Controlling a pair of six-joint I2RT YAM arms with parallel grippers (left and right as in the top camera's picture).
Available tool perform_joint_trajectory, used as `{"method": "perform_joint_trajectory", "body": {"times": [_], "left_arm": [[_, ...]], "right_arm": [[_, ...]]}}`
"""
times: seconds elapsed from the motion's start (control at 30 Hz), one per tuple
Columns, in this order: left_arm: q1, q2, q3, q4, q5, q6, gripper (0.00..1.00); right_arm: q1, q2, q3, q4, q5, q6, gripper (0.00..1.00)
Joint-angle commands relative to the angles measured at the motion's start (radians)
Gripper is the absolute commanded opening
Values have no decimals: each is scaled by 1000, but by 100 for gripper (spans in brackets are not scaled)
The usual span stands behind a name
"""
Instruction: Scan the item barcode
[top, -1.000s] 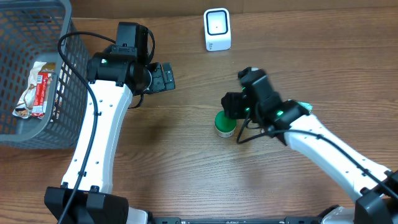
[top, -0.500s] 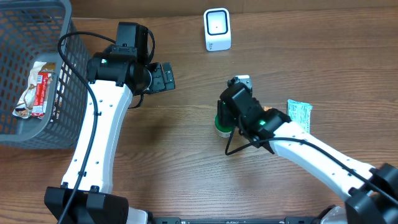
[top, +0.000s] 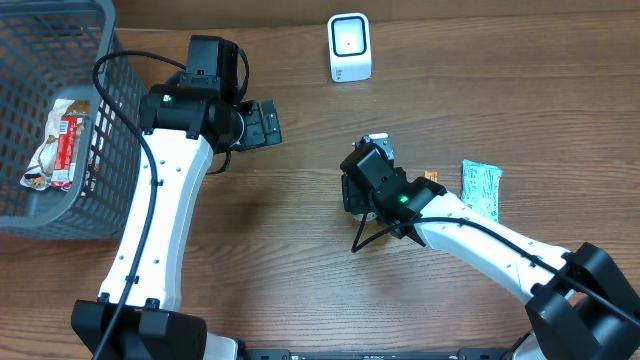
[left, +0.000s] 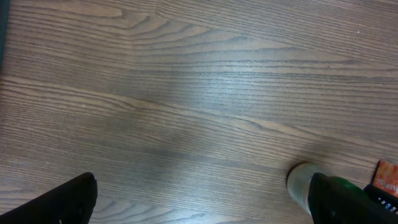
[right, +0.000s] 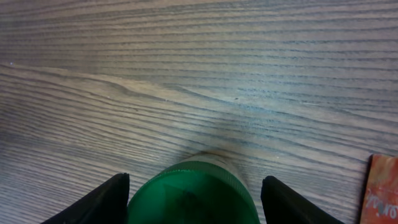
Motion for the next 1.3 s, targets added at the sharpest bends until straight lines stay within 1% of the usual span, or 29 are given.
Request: {"method": "perform_joint_trajectory", "body": {"times": [0.0,0.07,0.17,0.3,0.37,0.47,0.53,0.6,0.67,0.7,0.73,0.9,1.27], "left_arm": [[-2,-4,11,1,-13,-3,100],[-2,-4,11,1,-13,-3,100],[-2,-4,11,1,-13,-3,100],[-2,-4,11,1,-13,-3,100],[-2,-4,11,1,-13,-3,100],[-2,-4,11,1,-13,-3,100],[-2,-4,11,1,-13,-3,100],[-2,-4,11,1,-13,-3,100],[-2,-4,11,1,-13,-3,100],[-2,-4,11,1,-13,-3,100],[-2,-4,11,1,-13,-3,100],[-2,-4,11,1,-13,-3,100],[-2,-4,11,1,-13,-3,100]], "right_arm": [[5,14,20,-34,10,-7,65],[5,14,20,-55,10,-7,63],[5,14,21,-76,11,-7,62],[0,11,22,-87,11,-35,63],[-4,1,22,-95,12,-66,66],[-15,-23,22,-114,11,-80,67],[-18,-47,22,-127,11,-80,73],[-18,-63,25,-136,9,-79,74],[-18,-74,33,-139,-17,-80,79],[-18,-76,37,-138,-32,-80,84],[-18,-76,41,-137,-45,-80,85],[-18,-73,39,-138,-42,-112,86],[-18,-38,31,-187,-42,-113,85]]}}
